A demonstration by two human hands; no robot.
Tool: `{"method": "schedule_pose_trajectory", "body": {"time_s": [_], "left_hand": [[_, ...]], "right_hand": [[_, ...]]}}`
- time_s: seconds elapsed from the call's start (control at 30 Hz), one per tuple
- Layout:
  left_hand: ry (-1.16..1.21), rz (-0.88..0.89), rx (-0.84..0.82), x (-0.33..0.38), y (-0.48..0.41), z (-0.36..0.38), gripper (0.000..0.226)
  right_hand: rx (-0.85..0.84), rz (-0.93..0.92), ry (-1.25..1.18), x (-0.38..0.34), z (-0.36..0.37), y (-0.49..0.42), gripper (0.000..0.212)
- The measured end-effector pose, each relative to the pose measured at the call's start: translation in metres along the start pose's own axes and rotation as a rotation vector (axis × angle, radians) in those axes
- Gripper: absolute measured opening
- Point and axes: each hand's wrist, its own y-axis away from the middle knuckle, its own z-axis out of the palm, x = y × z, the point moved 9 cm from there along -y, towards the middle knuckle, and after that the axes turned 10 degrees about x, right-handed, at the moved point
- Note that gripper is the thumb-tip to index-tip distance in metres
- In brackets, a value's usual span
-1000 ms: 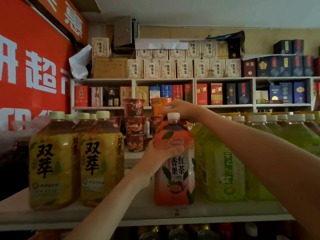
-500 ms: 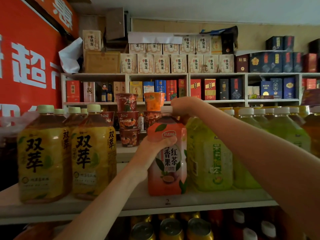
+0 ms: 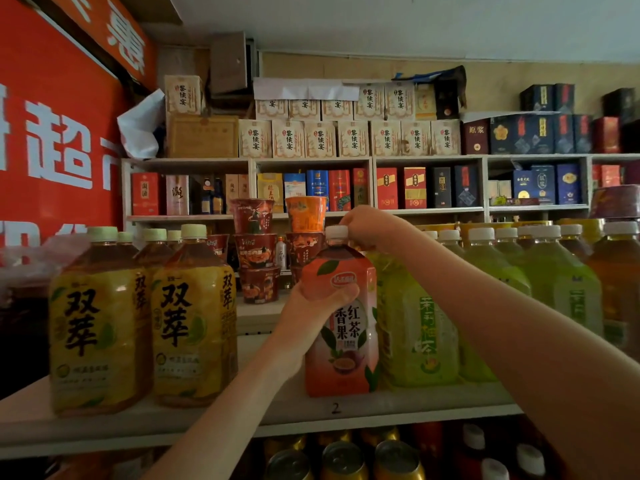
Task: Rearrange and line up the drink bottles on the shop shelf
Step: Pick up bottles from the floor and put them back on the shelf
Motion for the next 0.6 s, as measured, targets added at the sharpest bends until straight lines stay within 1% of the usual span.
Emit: {"method": "schedule_pose_trajectory", "body": {"time_s": [0.07, 0.1, 0.17, 0.23, 0.3, 0.33, 0.43, 0.47, 0.5, 0.6], "left_hand": [[-0.02, -0.002, 0.102, -0.003, 0.006, -0.01, 0.08], [-0.039, 0.024, 0.126, -0.001, 0.009, -0.012, 0.082], [-0.099, 0.107, 0.133, 0.003, 0.021, -0.019, 0.073], [-0.14, 0.177, 0.137, 0.007, 0.039, -0.029, 0.069], [-0.158, 0.198, 0.166, 0.0, 0.061, -0.042, 0.068], [-0.158, 0.202, 0.167, -0.007, 0.075, -0.047, 0.063], [-0.155, 0.226, 0.163, -0.021, 0.116, -0.059, 0.036], [-0.146, 0.252, 0.185, -0.024, 0.129, -0.066, 0.025], [-0.151, 0.273, 0.223, -0.028, 0.143, -0.074, 0.019], [-0.248, 0.269, 0.335, -0.05, 0.186, -0.093, 0.022]], "right_hand": [[0.197, 0.0, -0.139, -0.007, -0.027, 0.014, 0.03], [0.305, -0.023, -0.182, -0.012, -0.041, 0.028, 0.028], [0.488, -0.134, -0.2, -0.029, -0.06, 0.066, 0.028], [0.584, -0.296, -0.24, -0.047, -0.061, 0.116, 0.028], [0.547, -0.407, -0.301, -0.059, -0.039, 0.164, 0.022], [0.505, -0.43, -0.313, -0.061, -0.022, 0.184, 0.02], [0.369, -0.437, -0.351, -0.06, 0.028, 0.231, 0.019], [0.318, -0.44, -0.366, -0.062, 0.045, 0.244, 0.019], [0.275, -0.445, -0.381, -0.062, 0.06, 0.256, 0.02], [0.167, -0.492, -0.46, -0.062, 0.099, 0.289, 0.025]]}}
